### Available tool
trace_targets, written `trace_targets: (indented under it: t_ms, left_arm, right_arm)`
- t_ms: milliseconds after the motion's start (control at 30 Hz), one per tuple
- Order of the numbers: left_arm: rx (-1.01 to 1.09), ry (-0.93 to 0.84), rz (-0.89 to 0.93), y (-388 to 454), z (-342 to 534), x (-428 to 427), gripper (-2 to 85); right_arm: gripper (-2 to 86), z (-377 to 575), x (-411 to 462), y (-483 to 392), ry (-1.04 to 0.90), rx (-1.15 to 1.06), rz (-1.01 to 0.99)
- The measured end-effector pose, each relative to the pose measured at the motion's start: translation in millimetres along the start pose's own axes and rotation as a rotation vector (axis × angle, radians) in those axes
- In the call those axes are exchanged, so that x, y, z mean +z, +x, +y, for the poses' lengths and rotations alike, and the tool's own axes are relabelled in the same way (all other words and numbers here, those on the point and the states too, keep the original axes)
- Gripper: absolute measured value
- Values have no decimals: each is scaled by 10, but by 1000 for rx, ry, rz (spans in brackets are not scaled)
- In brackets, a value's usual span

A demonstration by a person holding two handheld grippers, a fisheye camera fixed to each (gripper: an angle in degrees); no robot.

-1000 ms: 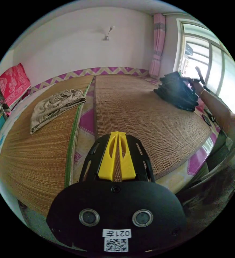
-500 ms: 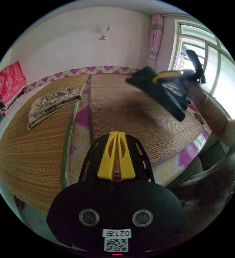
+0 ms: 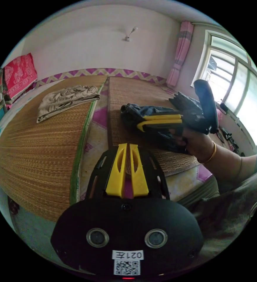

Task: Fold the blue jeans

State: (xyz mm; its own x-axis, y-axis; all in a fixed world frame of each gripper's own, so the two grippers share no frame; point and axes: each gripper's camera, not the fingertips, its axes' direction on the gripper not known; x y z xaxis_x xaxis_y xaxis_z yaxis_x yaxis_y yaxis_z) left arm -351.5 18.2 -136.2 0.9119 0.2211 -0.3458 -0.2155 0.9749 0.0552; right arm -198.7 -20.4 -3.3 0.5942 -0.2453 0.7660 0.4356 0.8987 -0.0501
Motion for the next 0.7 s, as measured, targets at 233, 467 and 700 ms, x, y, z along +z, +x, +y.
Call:
trace_targets:
  t_ms: [233,467,700]
  left_arm:
    - [-9,-12,-37,-59,14,5,-4]
    - [-17,-2,-39,-63,-55,-24,-5]
    - [70,49,-29,134,-285,16,-9]
  right_arm:
    - [135,-77,-316,91,5,52,40]
    - [69,-261,-704,569,33,205,38]
    - [50,727,-3317,2142,573,541,-99]
